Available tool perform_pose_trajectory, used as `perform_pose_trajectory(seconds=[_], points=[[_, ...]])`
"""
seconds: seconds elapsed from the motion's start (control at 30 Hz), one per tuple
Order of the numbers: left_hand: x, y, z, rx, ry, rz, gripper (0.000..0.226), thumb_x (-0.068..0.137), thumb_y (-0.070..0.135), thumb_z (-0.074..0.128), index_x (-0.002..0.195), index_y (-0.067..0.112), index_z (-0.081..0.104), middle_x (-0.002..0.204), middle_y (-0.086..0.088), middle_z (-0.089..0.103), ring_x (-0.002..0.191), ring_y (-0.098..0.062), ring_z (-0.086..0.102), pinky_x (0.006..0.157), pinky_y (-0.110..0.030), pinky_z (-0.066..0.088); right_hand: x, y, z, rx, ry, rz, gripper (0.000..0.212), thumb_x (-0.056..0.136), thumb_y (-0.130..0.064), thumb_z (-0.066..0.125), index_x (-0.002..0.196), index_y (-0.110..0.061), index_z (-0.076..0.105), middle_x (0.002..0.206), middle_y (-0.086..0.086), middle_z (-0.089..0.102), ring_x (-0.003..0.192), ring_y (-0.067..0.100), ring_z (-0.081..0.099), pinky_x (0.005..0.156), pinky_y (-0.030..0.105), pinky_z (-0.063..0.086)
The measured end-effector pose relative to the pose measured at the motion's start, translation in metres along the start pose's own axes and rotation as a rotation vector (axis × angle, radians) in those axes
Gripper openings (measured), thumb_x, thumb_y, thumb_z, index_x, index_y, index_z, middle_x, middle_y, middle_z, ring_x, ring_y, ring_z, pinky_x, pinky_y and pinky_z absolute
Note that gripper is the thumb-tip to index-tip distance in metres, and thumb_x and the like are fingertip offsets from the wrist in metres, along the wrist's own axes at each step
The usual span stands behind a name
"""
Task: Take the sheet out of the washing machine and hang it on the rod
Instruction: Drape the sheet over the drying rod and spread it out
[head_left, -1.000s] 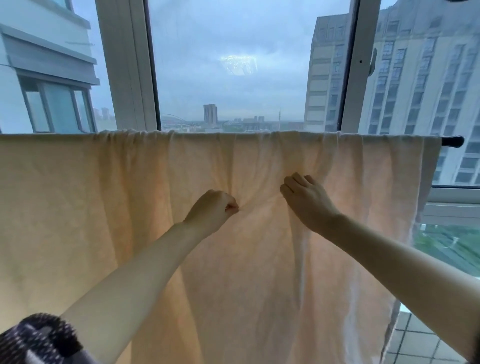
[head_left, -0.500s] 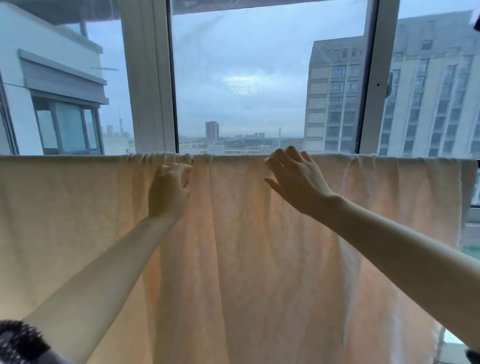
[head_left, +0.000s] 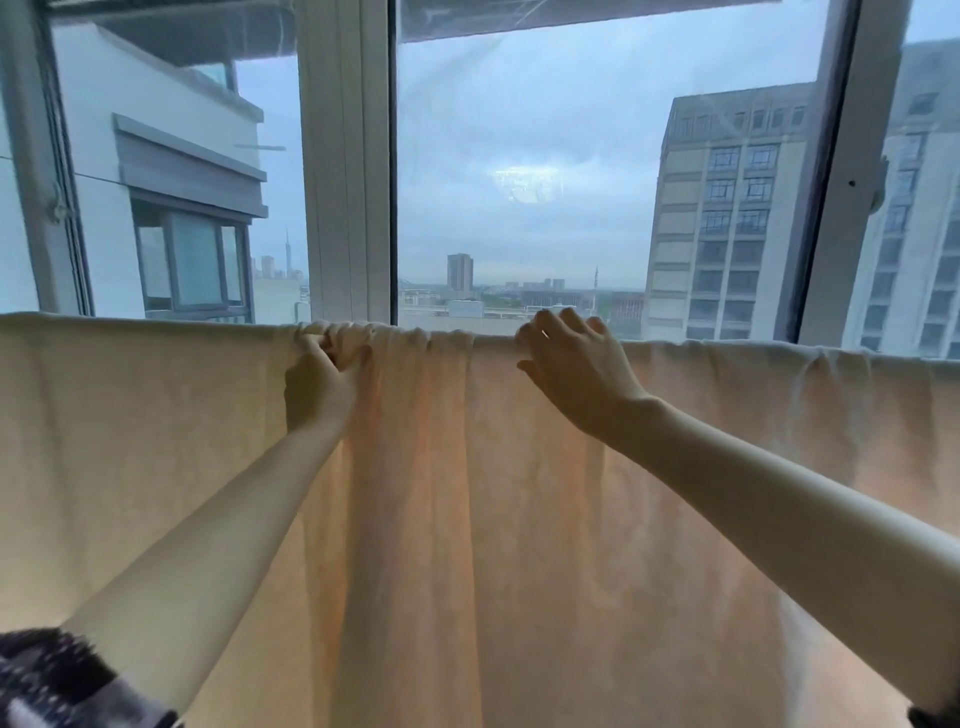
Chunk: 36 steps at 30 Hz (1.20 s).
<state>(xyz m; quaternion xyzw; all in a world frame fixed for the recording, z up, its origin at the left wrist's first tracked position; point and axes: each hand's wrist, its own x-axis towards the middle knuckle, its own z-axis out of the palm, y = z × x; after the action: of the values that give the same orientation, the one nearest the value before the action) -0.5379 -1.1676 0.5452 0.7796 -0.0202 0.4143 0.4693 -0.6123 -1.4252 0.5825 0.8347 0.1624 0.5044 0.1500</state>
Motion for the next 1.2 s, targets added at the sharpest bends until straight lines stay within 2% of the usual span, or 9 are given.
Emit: perform_pose_trajectory(seconds=[0.1,0.27,0.43,0.53,0.67,0.8,0.87,1.0,1.2], points=[[0.008,-0.001,0.007,-0.041,0.043,-0.002,0.04,0.096,0.044,0.047,0.108,0.006,0.054,0.091,-0.004,0.059,0.079,-0.02,0.057,0.067,-0.03,0.045,0.012,0.0,0.01,-0.012,0.051,0.004,0.017,0.077,-0.01,0.075,0.09,-0.009,0.064,0.091,0.008,0.064,0.081,0.029,0.063,0.065,0.041,0.052],[0.021,-0.013,0.004,0.093,0.005,0.177,0.015,0.096,0.013,0.051,0.09,0.005,0.062,0.079,-0.004,0.059,0.068,-0.016,0.055,0.054,-0.016,0.037,0.023,-0.017,0.031,-0.027,0.031,-0.135,0.023,0.071,0.003,0.072,0.089,-0.009,0.063,0.079,0.004,0.062,0.069,0.024,0.06,0.061,0.036,0.049],[0.049,-0.039,-0.012,0.132,0.098,0.244,0.017,0.096,0.022,0.051,0.09,0.009,0.061,0.079,-0.004,0.063,0.069,-0.018,0.057,0.06,-0.028,0.044,0.05,-0.044,0.043,0.068,0.095,-0.027,0.015,0.083,-0.016,0.069,0.091,-0.007,0.06,0.093,0.009,0.062,0.084,0.029,0.059,0.067,0.041,0.05],[0.069,-0.059,-0.022,0.166,0.115,0.274,0.017,0.093,0.023,0.052,0.088,0.009,0.061,0.088,-0.009,0.06,0.082,-0.024,0.054,0.068,-0.031,0.043,0.065,-0.062,0.049,0.093,0.058,-0.008,0.021,0.088,-0.025,0.064,0.098,-0.007,0.062,0.1,0.011,0.062,0.089,0.031,0.061,0.07,0.043,0.051],[0.095,-0.082,-0.035,0.111,-0.005,0.374,0.016,0.093,0.021,0.055,0.087,0.008,0.059,0.099,-0.008,0.058,0.094,-0.022,0.049,0.078,-0.026,0.038,0.081,-0.089,0.055,0.074,0.009,0.047,0.018,0.091,-0.024,0.061,0.1,-0.008,0.063,0.104,0.009,0.062,0.093,0.029,0.063,0.076,0.044,0.053],[0.114,-0.102,-0.054,-0.008,-0.232,0.415,0.016,0.098,0.027,0.048,0.09,0.014,0.053,0.087,0.001,0.06,0.079,-0.013,0.053,0.063,-0.014,0.035,0.102,-0.125,0.061,0.108,-0.055,0.146,0.024,0.094,-0.03,0.054,0.106,-0.01,0.061,0.11,0.008,0.061,0.1,0.028,0.06,0.084,0.046,0.05],[0.13,-0.114,-0.066,-0.026,-0.279,0.495,0.01,0.097,0.023,0.049,0.095,0.015,0.052,0.09,0.003,0.062,0.081,-0.01,0.056,0.066,-0.015,0.04,0.115,-0.143,0.065,0.151,-0.077,0.191,0.028,0.096,-0.034,0.049,0.107,-0.011,0.06,0.11,0.007,0.062,0.098,0.025,0.061,0.086,0.046,0.049],[0.166,-0.137,-0.092,0.004,-0.31,0.583,0.014,0.092,0.009,0.054,0.096,0.012,0.067,0.09,0.001,0.07,0.086,-0.014,0.063,0.079,-0.028,0.049,0.133,-0.174,0.071,0.174,-0.076,0.257,0.027,0.099,-0.031,0.044,0.097,-0.012,0.063,0.098,0.003,0.064,0.087,0.024,0.064,0.08,0.042,0.05],[0.199,-0.169,-0.104,0.09,-0.248,0.606,0.017,0.093,0.005,0.047,0.089,0.008,0.064,0.086,-0.008,0.068,0.081,-0.023,0.061,0.073,-0.031,0.045,0.151,-0.193,0.067,0.067,-0.086,0.324,0.022,0.097,-0.023,0.049,0.09,-0.013,0.067,0.093,0.0,0.067,0.088,0.023,0.063,0.08,0.039,0.045]])
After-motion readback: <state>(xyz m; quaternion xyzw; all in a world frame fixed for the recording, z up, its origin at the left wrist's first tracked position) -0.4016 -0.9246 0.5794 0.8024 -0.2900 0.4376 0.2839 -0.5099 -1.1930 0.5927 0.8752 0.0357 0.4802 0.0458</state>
